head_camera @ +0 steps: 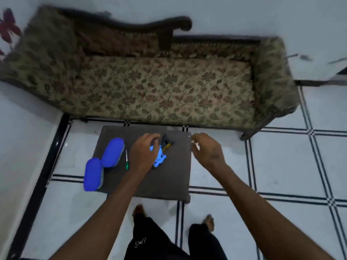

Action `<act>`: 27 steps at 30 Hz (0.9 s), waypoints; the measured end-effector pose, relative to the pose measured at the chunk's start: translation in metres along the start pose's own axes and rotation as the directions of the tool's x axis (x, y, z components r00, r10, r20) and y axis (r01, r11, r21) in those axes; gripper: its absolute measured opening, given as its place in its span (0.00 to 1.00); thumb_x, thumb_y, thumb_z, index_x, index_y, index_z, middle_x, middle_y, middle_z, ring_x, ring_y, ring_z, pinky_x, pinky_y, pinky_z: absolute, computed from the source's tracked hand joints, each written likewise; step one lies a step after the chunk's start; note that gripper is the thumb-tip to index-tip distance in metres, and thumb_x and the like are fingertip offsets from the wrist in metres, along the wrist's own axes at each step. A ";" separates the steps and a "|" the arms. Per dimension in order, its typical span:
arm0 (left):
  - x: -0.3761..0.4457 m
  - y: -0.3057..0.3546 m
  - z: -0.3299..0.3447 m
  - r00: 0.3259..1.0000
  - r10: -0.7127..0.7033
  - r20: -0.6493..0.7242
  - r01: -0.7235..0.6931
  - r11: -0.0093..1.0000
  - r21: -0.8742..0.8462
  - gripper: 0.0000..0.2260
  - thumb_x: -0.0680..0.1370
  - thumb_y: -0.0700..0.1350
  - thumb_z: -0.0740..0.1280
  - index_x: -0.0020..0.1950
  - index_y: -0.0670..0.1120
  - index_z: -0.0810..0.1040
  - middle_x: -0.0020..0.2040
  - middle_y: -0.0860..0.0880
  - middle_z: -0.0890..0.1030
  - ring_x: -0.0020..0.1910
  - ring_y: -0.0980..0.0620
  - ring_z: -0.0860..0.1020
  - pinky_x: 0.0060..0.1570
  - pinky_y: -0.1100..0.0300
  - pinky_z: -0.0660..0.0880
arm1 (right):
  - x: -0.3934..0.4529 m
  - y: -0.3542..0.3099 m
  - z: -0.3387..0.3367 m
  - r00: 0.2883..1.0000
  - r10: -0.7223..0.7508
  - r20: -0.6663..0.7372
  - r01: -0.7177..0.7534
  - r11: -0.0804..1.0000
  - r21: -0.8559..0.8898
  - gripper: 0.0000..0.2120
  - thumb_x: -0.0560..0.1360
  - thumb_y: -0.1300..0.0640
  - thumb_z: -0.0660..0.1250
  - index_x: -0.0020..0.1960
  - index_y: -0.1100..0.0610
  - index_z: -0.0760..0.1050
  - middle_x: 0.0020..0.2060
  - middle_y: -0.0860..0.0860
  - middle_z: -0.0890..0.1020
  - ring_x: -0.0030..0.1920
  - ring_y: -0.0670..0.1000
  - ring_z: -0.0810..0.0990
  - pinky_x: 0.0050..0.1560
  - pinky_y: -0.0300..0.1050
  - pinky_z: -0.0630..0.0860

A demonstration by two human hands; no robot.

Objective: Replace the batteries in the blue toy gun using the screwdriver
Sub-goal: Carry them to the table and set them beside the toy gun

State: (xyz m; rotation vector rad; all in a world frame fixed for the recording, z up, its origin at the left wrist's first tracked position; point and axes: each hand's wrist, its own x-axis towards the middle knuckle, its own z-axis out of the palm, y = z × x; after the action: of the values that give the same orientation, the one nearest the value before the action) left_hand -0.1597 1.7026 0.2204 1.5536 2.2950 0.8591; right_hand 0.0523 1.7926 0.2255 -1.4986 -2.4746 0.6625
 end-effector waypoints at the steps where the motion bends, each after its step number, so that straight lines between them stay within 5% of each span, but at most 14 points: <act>1: 0.006 0.018 0.003 1.000 -0.012 0.004 0.012 1.000 0.009 0.11 0.77 0.42 0.64 0.58 0.47 0.80 0.53 0.49 0.82 0.52 0.47 0.79 0.50 0.56 0.74 | 0.004 0.009 -0.017 1.000 -0.028 0.000 0.028 1.000 -0.015 0.11 0.76 0.56 0.64 0.57 0.56 0.77 0.51 0.55 0.81 0.52 0.57 0.80 0.47 0.50 0.78; 6: 0.040 0.093 0.023 0.999 -0.017 0.034 0.015 0.998 0.060 0.19 0.79 0.47 0.63 0.71 0.48 0.70 0.62 0.49 0.77 0.62 0.48 0.73 0.55 0.52 0.73 | 0.031 0.058 -0.090 0.990 -0.144 0.002 0.144 0.988 -0.058 0.15 0.76 0.54 0.65 0.61 0.58 0.76 0.54 0.56 0.79 0.55 0.59 0.77 0.50 0.52 0.77; 16: 0.090 0.105 0.072 0.987 -0.147 -0.072 0.150 0.988 0.044 0.19 0.78 0.47 0.65 0.70 0.48 0.71 0.64 0.48 0.75 0.63 0.48 0.71 0.60 0.49 0.73 | 0.119 0.114 -0.117 0.954 -0.276 0.120 0.293 0.940 -0.172 0.23 0.76 0.54 0.64 0.70 0.55 0.70 0.63 0.58 0.77 0.61 0.59 0.74 0.58 0.52 0.74; 22: 0.105 0.078 0.108 0.878 -0.441 -0.187 0.446 0.895 -0.016 0.19 0.76 0.42 0.68 0.67 0.43 0.74 0.61 0.42 0.76 0.60 0.40 0.74 0.58 0.48 0.71 | 0.212 0.108 -0.105 0.845 -0.432 0.316 0.494 0.855 -0.154 0.20 0.77 0.56 0.63 0.68 0.57 0.71 0.60 0.58 0.77 0.61 0.59 0.75 0.58 0.51 0.73; 27: 0.095 0.074 0.103 0.678 -0.660 -0.322 0.654 0.743 -0.145 0.19 0.75 0.42 0.67 0.66 0.44 0.75 0.60 0.44 0.76 0.60 0.42 0.75 0.59 0.47 0.73 | 0.274 0.087 -0.086 0.721 -0.547 0.425 0.644 0.756 -0.118 0.19 0.76 0.53 0.63 0.66 0.58 0.73 0.59 0.58 0.79 0.57 0.60 0.77 0.53 0.52 0.77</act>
State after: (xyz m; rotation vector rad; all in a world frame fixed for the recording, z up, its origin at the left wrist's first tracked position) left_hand -0.0907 1.8423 0.1936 0.4533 2.7796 0.9839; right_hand 0.0219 2.0902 0.2402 -0.5349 -3.1888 0.5304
